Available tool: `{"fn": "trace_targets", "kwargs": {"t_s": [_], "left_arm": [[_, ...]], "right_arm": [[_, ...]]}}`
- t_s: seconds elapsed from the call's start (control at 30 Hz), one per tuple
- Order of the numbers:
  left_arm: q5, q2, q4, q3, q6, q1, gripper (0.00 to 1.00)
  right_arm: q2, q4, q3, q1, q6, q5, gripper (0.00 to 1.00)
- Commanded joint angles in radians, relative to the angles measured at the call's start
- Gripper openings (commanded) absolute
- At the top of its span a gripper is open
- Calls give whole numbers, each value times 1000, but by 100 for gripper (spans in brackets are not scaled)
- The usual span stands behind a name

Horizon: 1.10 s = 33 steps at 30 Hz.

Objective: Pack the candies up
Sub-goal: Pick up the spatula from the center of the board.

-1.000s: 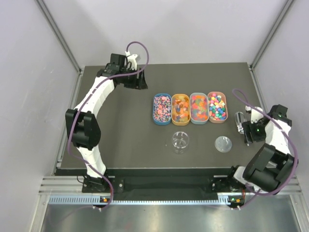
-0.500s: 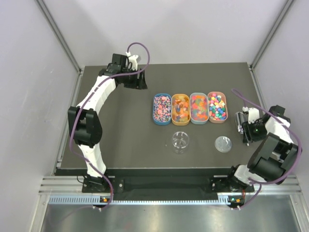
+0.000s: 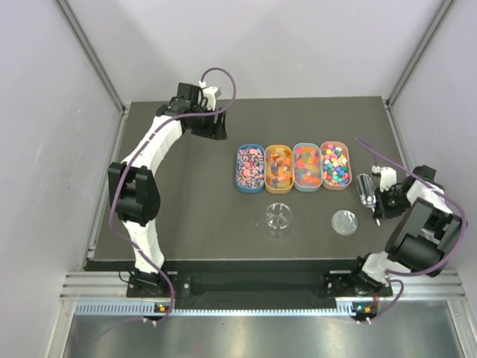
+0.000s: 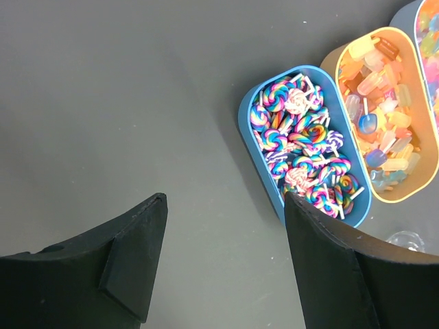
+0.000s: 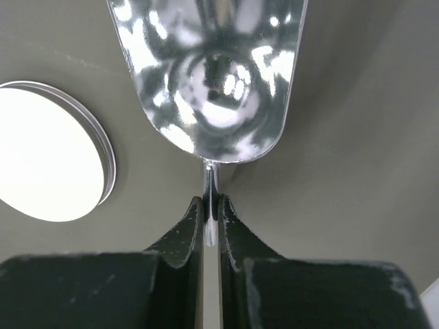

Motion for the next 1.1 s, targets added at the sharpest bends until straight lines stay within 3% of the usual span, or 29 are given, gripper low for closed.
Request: {"fn": "trace_targets", "kwargs": {"t_s": [0.0, 0.2, 0.3, 0.37, 0.43, 0.5, 0.53, 0.6, 0.8, 0.9, 1.0, 1.07], "left_arm": [[-32, -13, 1, 35, 47, -28, 74], [-41, -14, 7, 64, 70, -75, 74], [78, -21, 24, 118, 56, -84, 73], [239, -18, 30, 181, 23, -84, 77], [386, -4, 56, 266, -62, -83, 80], [563, 10, 140, 287, -187, -84, 82], [622, 12, 305, 255, -358, -84, 81], [722, 9, 477, 203, -579, -100, 70], [683, 44, 544, 192, -584, -199, 64], [651, 56, 430, 259, -460, -244, 63], [591, 58, 354, 299, -391, -265, 65], [536, 65, 304, 318, -349, -275, 75]], "right_arm": [[-50, 47, -34, 1, -30, -14, 0], [-248, -28, 41, 1, -51, 29, 0], [-365, -153, 165, 0, -114, 23, 0], [-418, -269, 240, 0, -166, -12, 0], [-425, -409, 360, 1, -252, -124, 0], [-385, -459, 455, 26, -225, -231, 0], [-362, -479, 483, 40, -197, -263, 0], [-290, -489, 547, 99, -121, -340, 0], [-159, -395, 598, 369, 67, -351, 0], [-121, -309, 633, 454, 153, -321, 0], [-64, -302, 707, 501, 158, -276, 0], [-32, -300, 731, 520, 148, -267, 0]]}}
